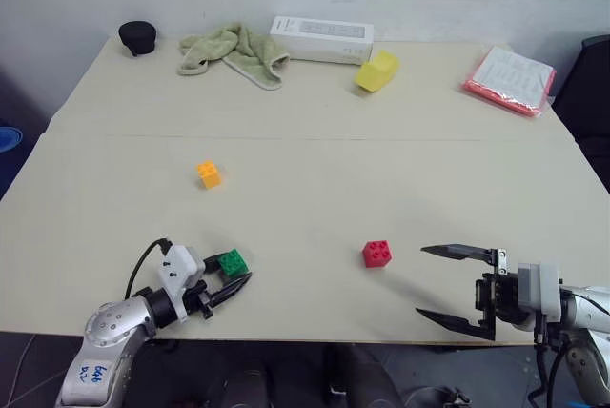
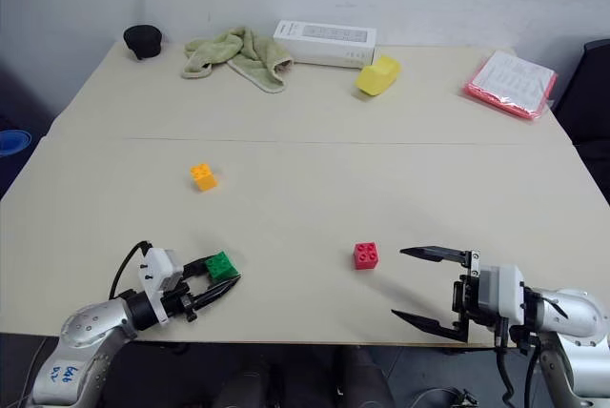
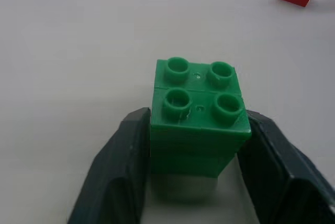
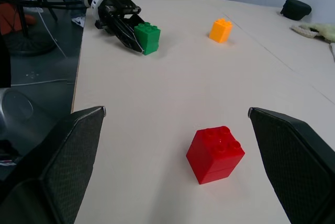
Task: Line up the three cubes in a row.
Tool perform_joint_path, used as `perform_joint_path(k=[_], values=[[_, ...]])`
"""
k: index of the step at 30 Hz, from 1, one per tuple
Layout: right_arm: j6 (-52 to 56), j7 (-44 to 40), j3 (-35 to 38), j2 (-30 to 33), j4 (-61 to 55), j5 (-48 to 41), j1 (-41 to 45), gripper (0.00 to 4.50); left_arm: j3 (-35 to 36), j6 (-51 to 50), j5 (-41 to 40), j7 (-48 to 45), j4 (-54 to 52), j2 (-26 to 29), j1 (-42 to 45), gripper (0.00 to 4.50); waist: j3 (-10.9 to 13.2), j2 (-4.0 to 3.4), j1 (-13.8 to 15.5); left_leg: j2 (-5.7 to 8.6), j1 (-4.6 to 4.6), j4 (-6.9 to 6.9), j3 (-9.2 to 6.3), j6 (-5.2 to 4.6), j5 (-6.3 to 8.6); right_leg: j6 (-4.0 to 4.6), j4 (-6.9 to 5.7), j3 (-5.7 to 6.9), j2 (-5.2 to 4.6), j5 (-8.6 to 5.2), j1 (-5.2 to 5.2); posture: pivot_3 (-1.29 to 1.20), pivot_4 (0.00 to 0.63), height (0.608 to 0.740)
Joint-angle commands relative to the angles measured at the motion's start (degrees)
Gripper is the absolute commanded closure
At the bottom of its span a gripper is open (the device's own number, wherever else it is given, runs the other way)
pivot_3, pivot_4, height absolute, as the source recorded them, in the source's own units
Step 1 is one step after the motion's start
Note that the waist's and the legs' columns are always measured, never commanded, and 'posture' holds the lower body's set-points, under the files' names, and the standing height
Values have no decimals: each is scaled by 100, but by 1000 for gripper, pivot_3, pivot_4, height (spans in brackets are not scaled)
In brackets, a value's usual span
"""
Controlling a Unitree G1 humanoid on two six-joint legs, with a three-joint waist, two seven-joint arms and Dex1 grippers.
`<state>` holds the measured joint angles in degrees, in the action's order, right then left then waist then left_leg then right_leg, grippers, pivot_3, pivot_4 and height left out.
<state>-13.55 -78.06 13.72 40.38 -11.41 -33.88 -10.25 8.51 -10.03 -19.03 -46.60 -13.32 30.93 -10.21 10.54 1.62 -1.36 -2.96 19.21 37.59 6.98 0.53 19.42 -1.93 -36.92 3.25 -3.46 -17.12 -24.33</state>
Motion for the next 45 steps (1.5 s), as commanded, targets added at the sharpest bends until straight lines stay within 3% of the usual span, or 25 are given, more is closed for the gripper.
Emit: perform_joint_path(k=[1, 7, 13, 18, 26, 28, 30, 33, 37, 42, 45], values=[[-36, 91, 113, 13, -186, -14, -64, 0, -132, -151, -112, -339, 14, 278, 312, 3000, 0, 0, 0, 0, 1, 1, -1, 0, 0, 0, -1, 1, 0, 0, 0, 0, 150, 740], [-58, 141, 265, 73, -206, -6, -222, 0, -1105, -405, -109, -1319, 457, 405, 1936, 3000, 0, -1, 131, 5, 5, 7, -2, -2, -2, -1, -1, 4, -2, 1, 0, 0, 150, 740], [-20, 285, 319, 52, -358, 25, -313, 0, -2225, 211, 654, -1804, 1940, -191, 3458, 3000, -1, -3, 123, 14, 9, 19, 5, 17, -13, -10, 5, 4, -2, 4, 7, 0, 150, 740], [5, 435, 333, 40, -523, 56, -453, 0, -2758, 520, 1084, -1892, 2344, -494, 3757, 3000, 0, -2, 123, 8, 8, 24, 11, 22, -17, -11, 2, -1, 6, 4, 3, 0, 150, 740], [-9, 636, 324, -3, -680, 85, -652, 0, -2822, 617, 1257, -1851, 2243, -435, 3530, 3000, 0, -2, 128, 7, 7, 31, 3, 18, -17, -12, -2, -2, 3, 5, 8, 0, 150, 740], [-9, 650, 302, 7, -661, 83, -668, 0, -2786, 541, 1219, -1822, 2267, -453, 3534, 3000, 0, -2, 124, 7, 7, 31, 4, 18, -17, -13, -2, -2, 3, 5, 8, 0, 150, 740], [-8, 648, 278, 18, -656, 80, -678, 0, -2724, 532, 1175, -1750, 2268, -500, 3554, 2254, 0, -2, 125, 7, 5, 31, 3, 17, -17, -12, -3, -2, 3, 5, 9, 0, 150, 740], [12, 643, 246, 28, -647, 74, -647, 0, -2583, 640, 1073, -1678, 2184, -532, 3526, 1540, 0, -2, 130, 8, 6, 32, 3, 17, -17, -12, -3, -2, 2, 5, 9, 0, 150, 740], [35, 573, 226, 64, -554, 49, -546, 0, -2121, 771, 780, -1810, 1789, -139, 3140, 420, 0, -2, 105, 3, 6, 32, 4, 17, -17, -12, -4, -2, 4, 5, 8, 0, 150, 740], [27, 487, 222, 45, -487, -2, -465, 0, -909, 637, -7, -1885, 1145, 606, 2059, 420, 0, -3, 52, -12, 5, 30, 3, 20, -14, -7, -8, -1, 8, 2, 5, 0, 150, 740], [77, 519, 204, -54, -506, -123, -390, 0, 180, 706, -315, -1451, 1155, 784, 1341, 420, 1, -4, 79, -11, 4, 29, -2, 4, -5, -4, -7, 1, 0, 1, 6, 0, 150, 740]])
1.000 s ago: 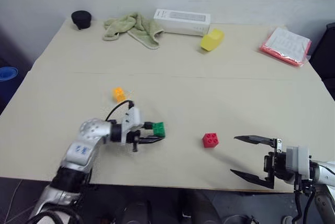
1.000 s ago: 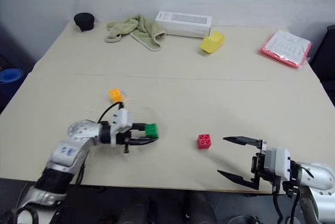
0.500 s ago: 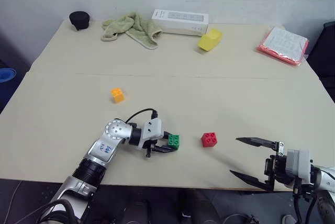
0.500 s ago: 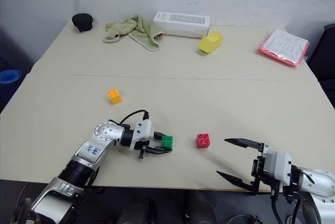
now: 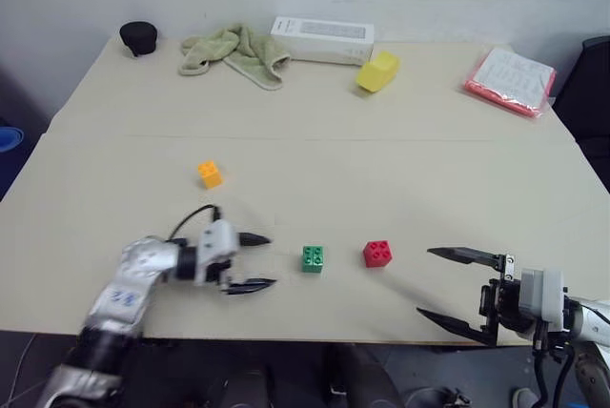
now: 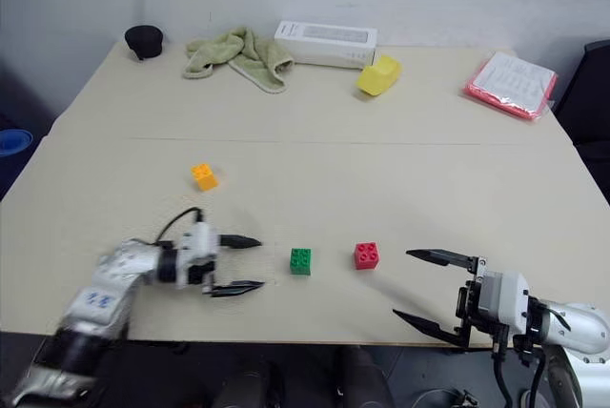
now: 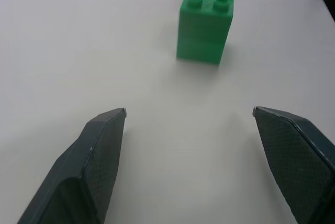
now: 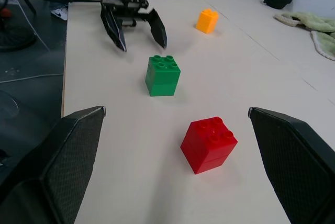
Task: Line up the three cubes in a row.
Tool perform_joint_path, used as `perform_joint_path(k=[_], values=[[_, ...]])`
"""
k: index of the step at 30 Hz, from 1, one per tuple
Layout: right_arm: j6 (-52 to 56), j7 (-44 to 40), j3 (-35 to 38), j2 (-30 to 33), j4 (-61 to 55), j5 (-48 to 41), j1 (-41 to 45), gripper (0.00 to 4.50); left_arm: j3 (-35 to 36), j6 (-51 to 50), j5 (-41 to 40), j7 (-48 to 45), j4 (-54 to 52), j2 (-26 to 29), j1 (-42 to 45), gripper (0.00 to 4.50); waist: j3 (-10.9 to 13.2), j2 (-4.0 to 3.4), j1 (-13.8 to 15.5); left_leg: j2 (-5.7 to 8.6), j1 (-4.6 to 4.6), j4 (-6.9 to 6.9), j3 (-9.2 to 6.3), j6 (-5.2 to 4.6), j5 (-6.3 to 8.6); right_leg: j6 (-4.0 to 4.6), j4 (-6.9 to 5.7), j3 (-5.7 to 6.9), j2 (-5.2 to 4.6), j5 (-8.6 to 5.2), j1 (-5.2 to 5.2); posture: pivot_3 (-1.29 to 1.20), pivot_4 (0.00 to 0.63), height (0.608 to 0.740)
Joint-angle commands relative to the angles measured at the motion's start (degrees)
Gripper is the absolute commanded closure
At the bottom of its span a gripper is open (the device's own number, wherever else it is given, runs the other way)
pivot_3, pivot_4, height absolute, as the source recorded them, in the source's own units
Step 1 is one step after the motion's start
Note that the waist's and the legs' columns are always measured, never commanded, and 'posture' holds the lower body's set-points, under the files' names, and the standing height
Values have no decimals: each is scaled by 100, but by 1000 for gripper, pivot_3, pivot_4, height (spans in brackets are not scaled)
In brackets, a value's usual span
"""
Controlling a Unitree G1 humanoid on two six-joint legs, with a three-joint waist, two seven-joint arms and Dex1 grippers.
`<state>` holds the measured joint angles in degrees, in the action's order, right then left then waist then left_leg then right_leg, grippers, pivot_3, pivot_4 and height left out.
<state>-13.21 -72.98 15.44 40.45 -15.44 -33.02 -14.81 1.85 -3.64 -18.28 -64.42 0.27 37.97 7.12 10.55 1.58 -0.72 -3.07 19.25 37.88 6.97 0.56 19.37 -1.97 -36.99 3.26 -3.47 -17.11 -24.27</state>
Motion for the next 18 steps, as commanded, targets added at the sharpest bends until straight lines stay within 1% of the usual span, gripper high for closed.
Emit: perform_joint_path(k=[1, 3, 4, 5, 7, 10, 11, 14, 16, 18], values=[[126, 135, 31, -119, -158, -274, 116, 0, 1254, 53, -495, 564, -93, 61, -569, 420, 0, 0, 32, 1, 1, 0, 0, -12, 7, 0, 2, 0, -1, 0, 0, 0, 150, 740], [276, 433, 3, -278, -318, -374, 248, 0, 2063, -144, -768, 1037, 96, -8, -937, 420, 1, 1, 39, 1, 1, 0, -2, -14, 11, 0, 3, 1, -2, 0, 0, 0, 150, 740], [295, 516, -31, -346, -380, -365, 290, 0, 2385, -239, -891, 1193, 204, -37, -1132, 247, 1, 1, 42, -2, 2, 0, -3, -12, 12, 1, 3, 3, -2, -1, -1, 0, 150, 740], [302, 548, -49, -384, -418, -354, 306, 0, 2567, -306, -966, 1284, 248, -57, -1261, 52, 1, -1, 45, -3, 2, 0, -4, -11, 14, 3, 2, 4, -2, -2, -2, 0, 150, 740], [295, 654, -75, -509, -448, -355, 340, 0, 2881, -225, -948, 1334, 644, -53, -1550, 22, 1, -1, 49, -2, 2, -1, -3, -11, 17, 3, 4, 5, -3, -2, -2, 0, 150, 740], [247, 785, -237, -707, -457, -242, 460, 0, 3205, -189, -1032, 1558, 994, -129, -1611, 22, 1, 0, 57, -2, 2, -2, -3, -14, 22, 4, 8, 8, -3, -2, -1, 0, 150, 740], [245, 821, -289, -761, -456, -204, 507, 0, 3239, -235, -1078, 1561, 1032, -131, -1587, 22, 0, 4, 68, -2, 4, -1, -3, -15, 22, 4, 8, 9, -3, -2, -2, 0, 150, 740], [265, 903, -406, -821, -460, -99, 612, 0, 2872, -467, -1100, 1367, 955, -17, -1137, 22, -2, 7, 110, 0, 7, -1, -7, -16, 22, 4, 9, 16, -7, -2, -1, 0, 150, 740], [286, 936, -431, -811, -448, -72, 660, 0, 2609, -598, -1038, 1287, 1160, 62, -579, 22, -2, 7, 168, 5, 8, -1, -9, -16, 22, 4, 9, 19, -11, -2, 0, 0, 150, 740], [321, 978, -449, -794, -463, -39, 702, 0, 2175, -740, -881, 1189, 1540, 115, 388, 22, -3, 8, 205, 7, 8, -1, -9, -16, 21, 3, 9, 19, -10, -1, 0, 0, 150, 740]])
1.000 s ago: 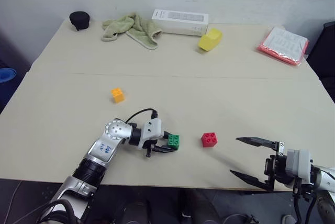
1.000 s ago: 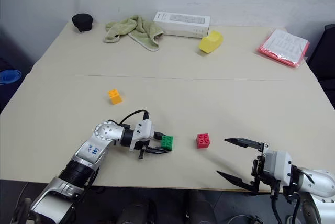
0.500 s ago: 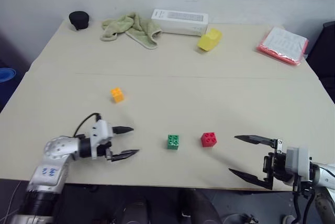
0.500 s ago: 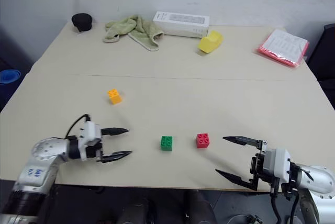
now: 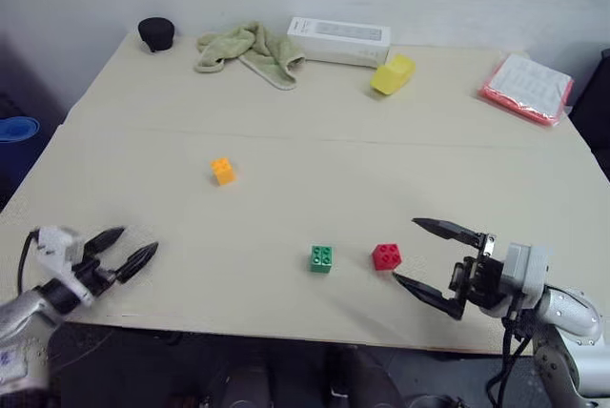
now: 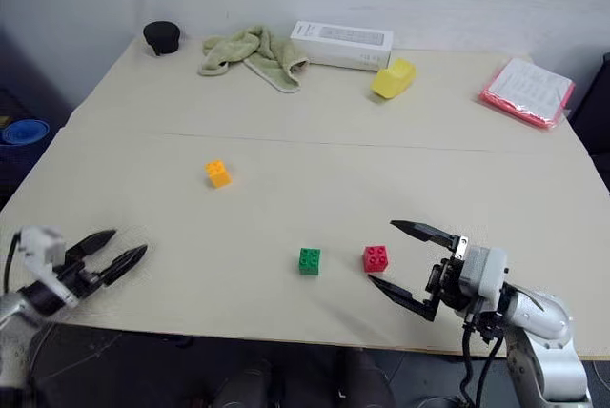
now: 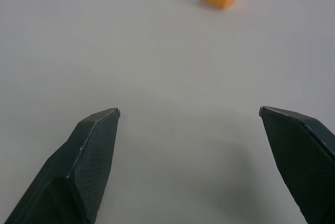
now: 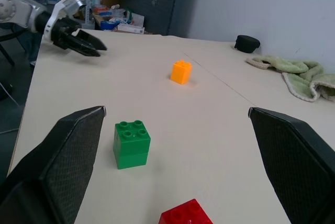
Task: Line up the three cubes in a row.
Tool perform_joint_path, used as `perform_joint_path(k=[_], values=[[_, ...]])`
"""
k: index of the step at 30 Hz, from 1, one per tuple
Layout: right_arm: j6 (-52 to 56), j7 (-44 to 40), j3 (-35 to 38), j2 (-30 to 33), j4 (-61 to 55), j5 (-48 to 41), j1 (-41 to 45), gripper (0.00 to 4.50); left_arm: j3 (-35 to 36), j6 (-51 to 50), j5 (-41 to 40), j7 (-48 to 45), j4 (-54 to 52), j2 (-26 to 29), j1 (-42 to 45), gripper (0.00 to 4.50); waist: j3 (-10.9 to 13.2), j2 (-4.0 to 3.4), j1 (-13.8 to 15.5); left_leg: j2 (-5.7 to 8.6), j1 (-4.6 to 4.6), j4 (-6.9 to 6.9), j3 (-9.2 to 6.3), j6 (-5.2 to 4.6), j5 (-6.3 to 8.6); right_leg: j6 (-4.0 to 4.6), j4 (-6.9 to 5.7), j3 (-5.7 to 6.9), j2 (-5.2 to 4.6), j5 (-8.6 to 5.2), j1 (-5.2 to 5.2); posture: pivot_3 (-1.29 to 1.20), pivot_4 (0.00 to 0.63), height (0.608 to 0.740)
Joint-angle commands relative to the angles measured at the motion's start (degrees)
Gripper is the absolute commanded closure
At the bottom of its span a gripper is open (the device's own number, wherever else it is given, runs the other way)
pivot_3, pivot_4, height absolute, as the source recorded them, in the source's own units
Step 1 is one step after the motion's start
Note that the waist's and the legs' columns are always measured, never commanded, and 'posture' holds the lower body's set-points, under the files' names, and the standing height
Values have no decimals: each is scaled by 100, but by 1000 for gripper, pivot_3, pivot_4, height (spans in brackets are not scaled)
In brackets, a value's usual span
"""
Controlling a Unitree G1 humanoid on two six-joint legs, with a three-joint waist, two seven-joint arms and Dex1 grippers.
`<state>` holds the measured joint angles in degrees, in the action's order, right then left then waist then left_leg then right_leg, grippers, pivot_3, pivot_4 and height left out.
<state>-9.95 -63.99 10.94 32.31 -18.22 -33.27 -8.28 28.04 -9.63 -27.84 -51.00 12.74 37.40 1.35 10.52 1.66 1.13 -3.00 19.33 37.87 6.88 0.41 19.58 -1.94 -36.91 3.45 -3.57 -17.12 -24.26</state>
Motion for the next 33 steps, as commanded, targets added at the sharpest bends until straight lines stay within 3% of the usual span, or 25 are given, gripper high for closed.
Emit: perform_joint_path(k=[1, 4, 9, 14, 19, 22, 30, 33], values=[[31, 125, -3, 39, -207, 21, 80, 0, -804, -114, 312, -336, 790, 185, 1726, 22, -2, 3, 30, 1, 0, 0, 0, 0, 0, 0, 0, 0, 0, 0, 0, 0, 150, 740], [96, 284, 27, 78, -292, 100, 82, 0, -1610, 466, 1068, -865, 2488, 270, 3341, 22, 0, 10, -34, 2, 18, 12, 14, 34, -11, -4, -1, 14, 11, -1, -12, 0, 150, 740], [63, 352, 148, 121, -434, 125, -182, 0, -2170, 1545, 1818, -1128, 4572, 205, 4769, 22, -3, 11, -148, 11, 36, 20, 27, 30, -18, -12, 0, 29, 14, 4, -27, 0, 150, 740], [-36, 486, 315, 97, -602, 165, -495, 0, -2540, 2019, 2414, -963, 5575, 67, 5430, 22, 1, 18, -134, 8, 44, 26, 30, 28, -18, -15, 1, 47, 15, 5, -35, 0, 150, 740], [-191, 636, 391, 28, -685, 251, -779, 0, -2568, 2157, 2606, -905, 5934, -27, 5676, 22, 3, 20, -123, 11, 44, 29, 20, 26, -22, -16, -8, 44, 9, 6, -32, 0, 150, 740], [-245, 697, 344, -1, -705, 302, -828, 0, -2487, 2181, 2545, -1074, 5953, -90, 5662, 597, 3, 20, -126, 11, 43, 28, 19, 26, -22, -16, -10, 44, 8, 6, -33, 0, 150, 740], [-311, 704, 253, -18, -611, 360, -804, 0, -2296, 2180, 2444, -1223, 5906, -94, 5550, 3009, 3, 20, -124, 12, 43, 29, 18, 27, -23, -16, -11, 45, 8, 6, -32, 0, 150, 740], [-293, 659, 264, 46, -532, 341, -710, 0, -2206, 2245, 2280, -1843, 5661, -43, 5507, 2995, 3, 20, -127, 12, 43, 30, 19, 26, -23, -16, -12, 48, 9, 6, -32, 0, 150, 740]])
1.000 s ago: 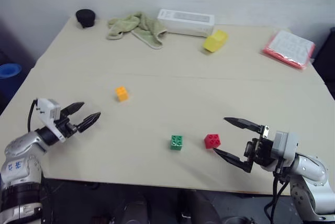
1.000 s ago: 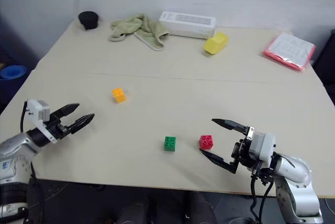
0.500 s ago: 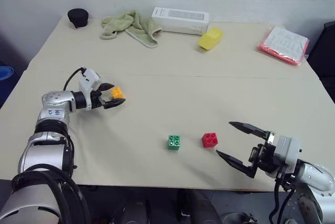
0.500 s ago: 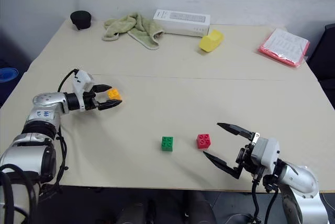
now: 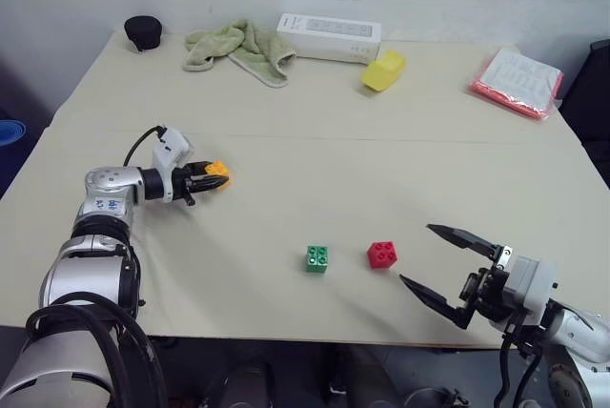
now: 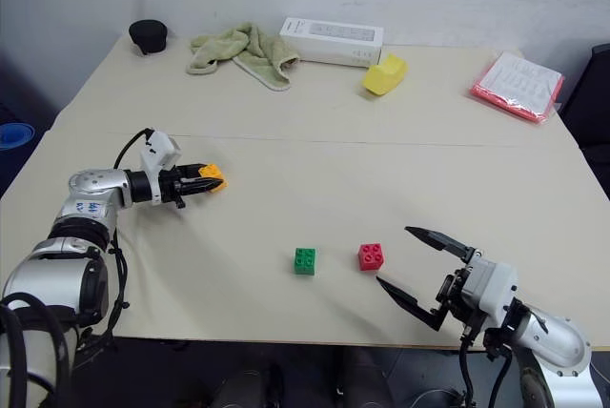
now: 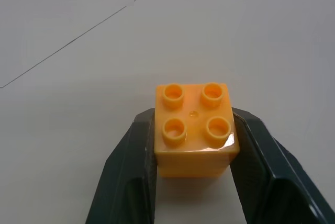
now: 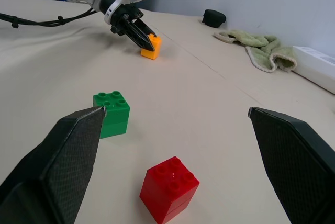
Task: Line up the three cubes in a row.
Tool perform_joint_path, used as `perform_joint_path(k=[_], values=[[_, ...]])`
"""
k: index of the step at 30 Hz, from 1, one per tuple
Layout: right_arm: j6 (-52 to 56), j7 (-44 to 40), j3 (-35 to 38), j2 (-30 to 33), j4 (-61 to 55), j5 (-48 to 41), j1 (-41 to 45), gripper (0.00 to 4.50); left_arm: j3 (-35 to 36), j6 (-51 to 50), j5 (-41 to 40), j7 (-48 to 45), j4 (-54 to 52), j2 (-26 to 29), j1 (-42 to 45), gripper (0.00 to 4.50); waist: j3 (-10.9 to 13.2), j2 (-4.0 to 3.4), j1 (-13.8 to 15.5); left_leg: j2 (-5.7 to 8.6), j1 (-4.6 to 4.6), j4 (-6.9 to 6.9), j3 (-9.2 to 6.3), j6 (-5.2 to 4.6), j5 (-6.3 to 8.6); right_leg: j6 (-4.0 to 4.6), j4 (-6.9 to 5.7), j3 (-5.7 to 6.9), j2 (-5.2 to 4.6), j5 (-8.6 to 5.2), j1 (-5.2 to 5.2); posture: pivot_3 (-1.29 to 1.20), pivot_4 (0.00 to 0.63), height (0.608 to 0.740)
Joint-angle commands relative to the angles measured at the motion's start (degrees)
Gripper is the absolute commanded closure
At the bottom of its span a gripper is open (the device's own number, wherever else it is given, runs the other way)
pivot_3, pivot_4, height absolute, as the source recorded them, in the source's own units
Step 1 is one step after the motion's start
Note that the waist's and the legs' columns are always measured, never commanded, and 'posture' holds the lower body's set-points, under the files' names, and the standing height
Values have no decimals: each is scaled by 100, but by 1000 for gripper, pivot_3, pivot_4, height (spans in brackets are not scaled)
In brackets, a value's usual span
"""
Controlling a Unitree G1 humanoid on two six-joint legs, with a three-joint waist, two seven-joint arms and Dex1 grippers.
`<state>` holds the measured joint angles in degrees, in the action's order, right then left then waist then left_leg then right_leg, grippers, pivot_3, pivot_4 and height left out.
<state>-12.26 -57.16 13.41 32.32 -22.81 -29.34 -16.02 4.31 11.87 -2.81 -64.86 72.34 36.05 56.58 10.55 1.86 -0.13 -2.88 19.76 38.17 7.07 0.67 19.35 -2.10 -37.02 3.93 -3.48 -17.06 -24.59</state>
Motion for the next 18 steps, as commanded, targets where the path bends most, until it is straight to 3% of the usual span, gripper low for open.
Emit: perform_joint_path(k=[1, 3, 5, 10, 13, 18], values=[[-59, -44, 59, 75, -43, -71, 96, 0, 167, 90, -288, -761, -452, 107, -42, 2995, 0, 0, 0, 0, 0, 0, 0, 0, 0, 0, 0, 4, 0, 0, 0, 0, 150, 740], [-54, -103, 198, 165, 7, -130, 125, 0, 44, 19, -532, -1740, -1231, 142, -318, 2995, 0, 0, -5, 0, 1, 1, 0, 2, -1, 0, -1, 12, 1, 0, 0, 0, 150, 740], [-47, -218, 433, 307, 110, -234, 84, 0, -227, -301, -795, -2487, -2719, 260, -1028, 2995, 0, -1, -6, -1, 1, 2, 0, 3, -2, 0, -1, 13, 1, 0, 1, 0, 150, 740], [4, -487, 642, 500, 225, -390, -68, 0, -589, -1221, -1307, -2527, -5532, 524, -2640, 2995, 3, -11, -12, -10, -6, 1, -6, 2, -4, 1, -1, -48, -1, -1, 8, 0, 150, 740], [-10, -555, 546, 470, 217, -401, -55, 0, -775, -1265, -1284, -2126, -6064, 417, -3110, 2995, 3, -11, -2, -7, -11, 1, -8, -1, -5, 2, -7, -51, -1, 0, 10, 0, 150, 740], [53, -595, 445, 458, 165, -400, -46, 0, -932, -1115, -1168, -1933, -6045, 253, -3209, 2995, 3, -11, 6, 0, -26, 0, -10, -8, -2, 2, -10, -54, -1, 0, 23, 0, 150, 740]])
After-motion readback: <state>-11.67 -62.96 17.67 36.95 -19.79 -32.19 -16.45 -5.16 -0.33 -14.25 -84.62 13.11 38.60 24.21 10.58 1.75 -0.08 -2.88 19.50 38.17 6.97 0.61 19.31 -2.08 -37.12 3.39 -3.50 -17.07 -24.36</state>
